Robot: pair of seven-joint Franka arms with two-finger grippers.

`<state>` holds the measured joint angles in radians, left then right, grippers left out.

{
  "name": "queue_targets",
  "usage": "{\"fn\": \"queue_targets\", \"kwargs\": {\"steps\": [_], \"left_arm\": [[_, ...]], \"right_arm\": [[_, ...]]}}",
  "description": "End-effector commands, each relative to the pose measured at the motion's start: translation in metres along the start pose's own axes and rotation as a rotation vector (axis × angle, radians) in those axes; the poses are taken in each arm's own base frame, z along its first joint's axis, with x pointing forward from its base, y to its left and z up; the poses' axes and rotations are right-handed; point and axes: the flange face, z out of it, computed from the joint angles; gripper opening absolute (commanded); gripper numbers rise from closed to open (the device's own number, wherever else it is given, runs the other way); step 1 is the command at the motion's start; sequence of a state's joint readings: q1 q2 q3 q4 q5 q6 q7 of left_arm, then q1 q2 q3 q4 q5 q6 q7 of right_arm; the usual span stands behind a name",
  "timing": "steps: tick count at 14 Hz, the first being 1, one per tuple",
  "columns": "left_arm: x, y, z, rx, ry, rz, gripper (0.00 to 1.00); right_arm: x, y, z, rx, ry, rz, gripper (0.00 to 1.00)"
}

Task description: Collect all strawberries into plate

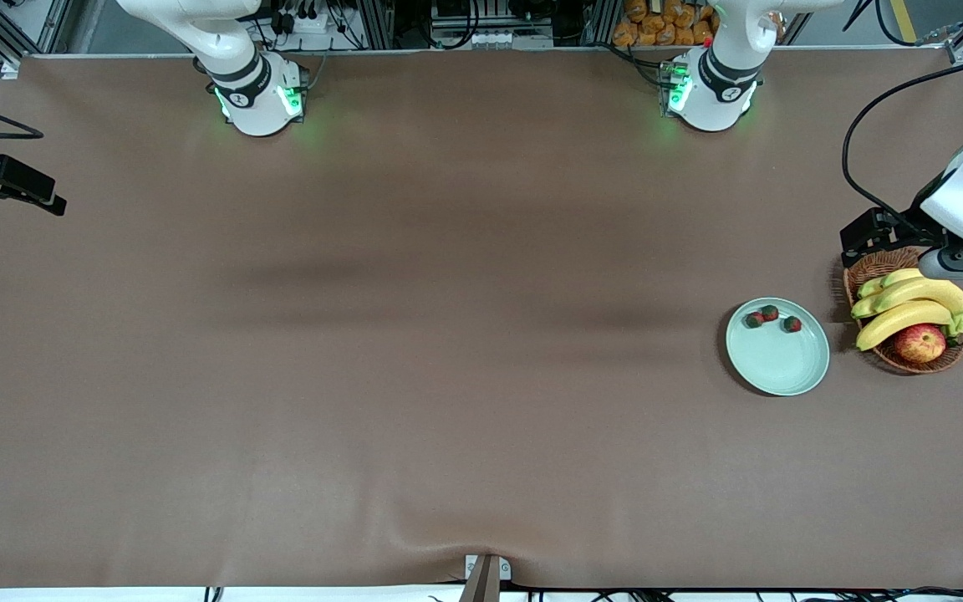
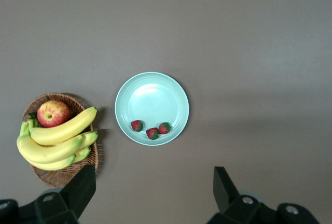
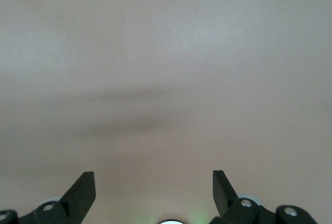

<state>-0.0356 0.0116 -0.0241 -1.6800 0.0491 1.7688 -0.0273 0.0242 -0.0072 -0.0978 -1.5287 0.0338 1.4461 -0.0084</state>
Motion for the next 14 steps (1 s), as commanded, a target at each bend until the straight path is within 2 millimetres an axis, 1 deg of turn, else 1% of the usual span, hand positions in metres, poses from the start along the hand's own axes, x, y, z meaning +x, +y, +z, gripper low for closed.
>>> {"fn": "queue_targets", "kwargs": {"steps": [1, 2, 4, 8, 14], "left_arm": [[0.0098, -0.0011, -0.0406, -0.022, 0.075, -0.034, 1.0], [0.0084, -0.0009, -0.0446, -0.027, 0.078, -0.027, 1.0], [0.0078, -0.0058, -0.0418, -0.034, 0.067, 0.054, 1.0], [0.0059, -0.005, -0.0395, -0.034, 0.047, -0.009, 1.0], [0.0065, -0.0057, -0.0356, -0.034, 0.037, -0.012, 1.0]], "right_arm": [[-0.0027, -0.0015, -0.0029, -0.001, -0.001, 0.002, 1.0], [-0.0033, -0.0015, -0.0036, -0.001, 0.0, 0.002, 1.0], [-0.0028, -0.0013, -0.0036, -0.003, 0.0, 0.002, 1.0], [-0.0024, -0.0023, -0.0038, -0.002, 0.003, 0.002, 1.0], [-0.0016, -0.0023, -0.0033, -0.002, 0.005, 0.002, 1.0]]}}
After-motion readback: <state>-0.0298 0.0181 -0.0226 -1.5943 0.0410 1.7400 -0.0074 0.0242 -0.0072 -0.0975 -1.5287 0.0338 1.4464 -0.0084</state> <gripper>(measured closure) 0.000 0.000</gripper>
